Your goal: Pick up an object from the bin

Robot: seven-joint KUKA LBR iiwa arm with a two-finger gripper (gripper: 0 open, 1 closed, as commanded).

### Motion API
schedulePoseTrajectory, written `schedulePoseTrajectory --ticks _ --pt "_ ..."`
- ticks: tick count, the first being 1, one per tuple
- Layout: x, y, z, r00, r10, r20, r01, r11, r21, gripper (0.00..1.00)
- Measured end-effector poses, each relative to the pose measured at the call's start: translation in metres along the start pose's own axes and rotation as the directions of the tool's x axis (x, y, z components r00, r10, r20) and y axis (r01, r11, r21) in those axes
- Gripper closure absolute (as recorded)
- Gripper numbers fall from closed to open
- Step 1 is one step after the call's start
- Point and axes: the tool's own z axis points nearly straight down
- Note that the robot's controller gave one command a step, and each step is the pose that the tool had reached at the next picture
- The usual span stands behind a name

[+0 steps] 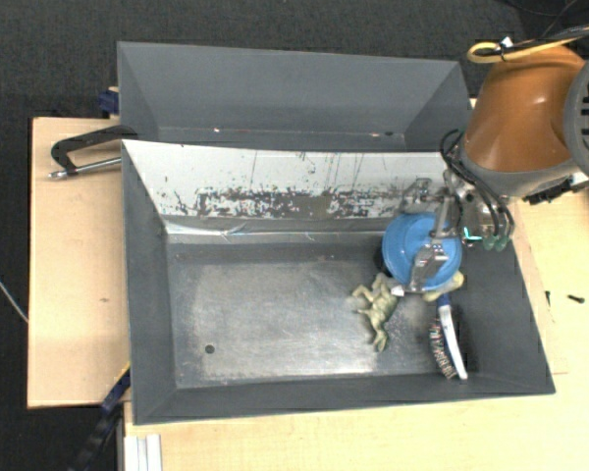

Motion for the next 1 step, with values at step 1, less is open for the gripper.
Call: schedulePoseTrajectory --ticks 1 --pt "0.0141 0.0042 0.1052 0.905 -0.425 0.004 0.425 0.905 0.002 0.00"
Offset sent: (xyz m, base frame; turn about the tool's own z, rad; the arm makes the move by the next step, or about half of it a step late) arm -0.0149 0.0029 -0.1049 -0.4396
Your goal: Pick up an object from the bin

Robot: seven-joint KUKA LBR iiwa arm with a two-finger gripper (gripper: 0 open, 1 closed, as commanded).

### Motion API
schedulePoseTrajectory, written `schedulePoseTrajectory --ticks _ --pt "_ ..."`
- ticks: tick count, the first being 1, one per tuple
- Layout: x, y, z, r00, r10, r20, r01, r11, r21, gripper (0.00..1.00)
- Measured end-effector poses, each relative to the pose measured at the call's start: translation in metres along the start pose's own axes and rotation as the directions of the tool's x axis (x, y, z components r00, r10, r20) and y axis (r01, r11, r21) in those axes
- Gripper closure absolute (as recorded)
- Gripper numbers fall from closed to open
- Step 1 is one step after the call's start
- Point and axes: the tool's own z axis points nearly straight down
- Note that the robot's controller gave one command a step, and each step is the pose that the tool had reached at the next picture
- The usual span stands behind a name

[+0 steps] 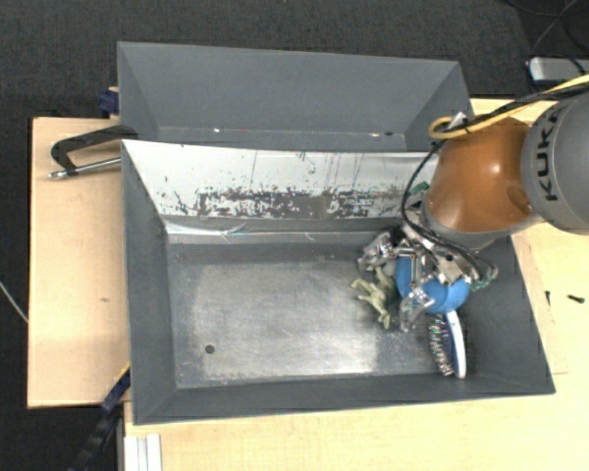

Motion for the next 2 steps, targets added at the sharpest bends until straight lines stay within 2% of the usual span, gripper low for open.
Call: schedulePoseTrajectory --ticks 1,2 --pt "-0.001 0.000 -0.001 1.000 0.000 0.004 0.000 1.000 0.002 1.00" --pt "-0.010 -0.009 -0.180 0.966 -0.257 0.012 0.257 0.966 0.013 1.00"
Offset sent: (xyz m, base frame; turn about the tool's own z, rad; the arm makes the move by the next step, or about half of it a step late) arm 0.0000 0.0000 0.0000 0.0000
